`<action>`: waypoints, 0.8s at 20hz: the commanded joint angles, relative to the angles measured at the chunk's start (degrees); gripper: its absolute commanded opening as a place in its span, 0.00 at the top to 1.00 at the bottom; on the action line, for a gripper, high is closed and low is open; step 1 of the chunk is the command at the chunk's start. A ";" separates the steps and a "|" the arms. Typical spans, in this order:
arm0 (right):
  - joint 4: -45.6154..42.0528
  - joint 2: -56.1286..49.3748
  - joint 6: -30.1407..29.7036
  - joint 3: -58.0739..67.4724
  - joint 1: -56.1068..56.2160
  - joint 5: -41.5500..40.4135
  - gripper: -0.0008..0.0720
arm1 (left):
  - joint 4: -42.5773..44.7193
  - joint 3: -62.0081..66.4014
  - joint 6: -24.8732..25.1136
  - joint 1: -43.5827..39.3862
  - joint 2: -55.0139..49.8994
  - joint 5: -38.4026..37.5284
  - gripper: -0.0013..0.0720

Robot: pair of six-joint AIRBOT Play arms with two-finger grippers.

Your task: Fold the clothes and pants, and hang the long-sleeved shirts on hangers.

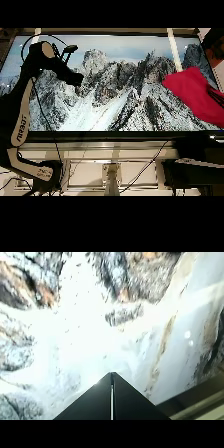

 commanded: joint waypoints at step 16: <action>6.08 2.71 6.43 8.90 8.70 7.21 0.97 | 5.84 -2.78 0.37 -0.11 1.95 -3.67 0.98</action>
